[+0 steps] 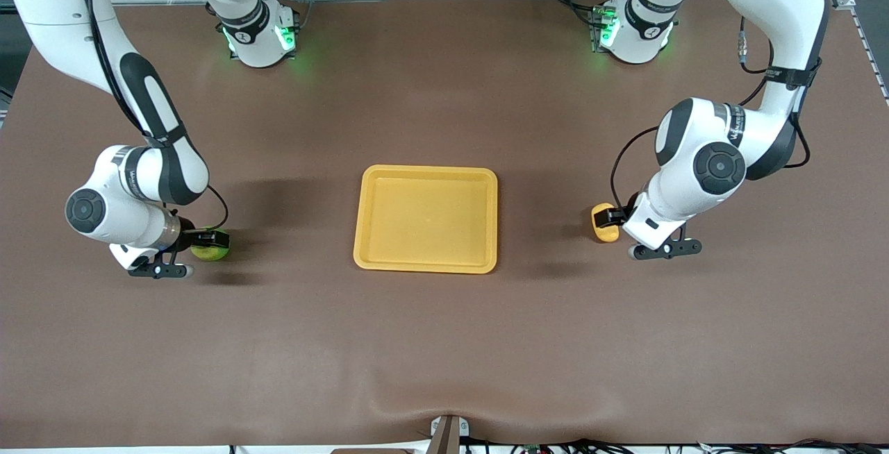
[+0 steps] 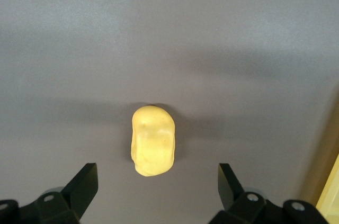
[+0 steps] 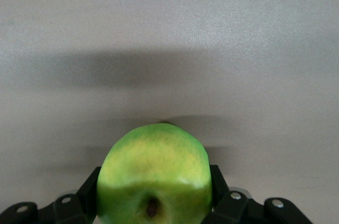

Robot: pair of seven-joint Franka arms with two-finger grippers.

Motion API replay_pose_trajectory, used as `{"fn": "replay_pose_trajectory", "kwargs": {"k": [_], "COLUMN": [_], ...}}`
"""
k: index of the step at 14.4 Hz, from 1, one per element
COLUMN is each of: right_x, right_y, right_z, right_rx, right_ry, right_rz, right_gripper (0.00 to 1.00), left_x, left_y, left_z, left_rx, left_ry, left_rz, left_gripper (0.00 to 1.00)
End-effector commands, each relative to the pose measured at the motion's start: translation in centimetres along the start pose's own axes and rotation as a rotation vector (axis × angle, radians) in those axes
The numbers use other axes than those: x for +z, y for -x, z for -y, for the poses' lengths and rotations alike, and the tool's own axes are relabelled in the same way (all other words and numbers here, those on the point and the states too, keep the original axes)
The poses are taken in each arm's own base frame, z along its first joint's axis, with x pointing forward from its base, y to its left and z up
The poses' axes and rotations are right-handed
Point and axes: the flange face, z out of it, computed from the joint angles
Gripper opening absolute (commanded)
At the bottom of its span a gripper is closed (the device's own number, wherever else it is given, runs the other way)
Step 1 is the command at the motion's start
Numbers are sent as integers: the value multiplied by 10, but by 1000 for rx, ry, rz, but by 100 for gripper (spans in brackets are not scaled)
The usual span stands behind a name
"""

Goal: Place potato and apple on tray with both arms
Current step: 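Close the right gripper on the apple while the left gripper grasps the potato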

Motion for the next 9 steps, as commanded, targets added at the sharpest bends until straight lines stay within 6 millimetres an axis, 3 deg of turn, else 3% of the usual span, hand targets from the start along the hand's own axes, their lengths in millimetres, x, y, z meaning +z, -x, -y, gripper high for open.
{"fn": "replay_pose_trajectory", "kwargs": {"k": [1, 5, 9], "right_x": [5, 6, 6], "right_y": [9, 10, 9], "right_z": [-2, -13, -9], "right_rx": [0, -54, -76], "right_ry": [-17, -22, -24], "right_rz": [-17, -19, -16], "right_gripper": [0, 0, 0], "left_x": [9, 20, 31], "left_y": [-4, -6, -5], "left_z": [2, -4, -12], "left_rx": [-27, -51, -65], "left_ry": [19, 23, 25], "left_rz": [-1, -3, -7], "left_gripper": [100, 100, 100]}}
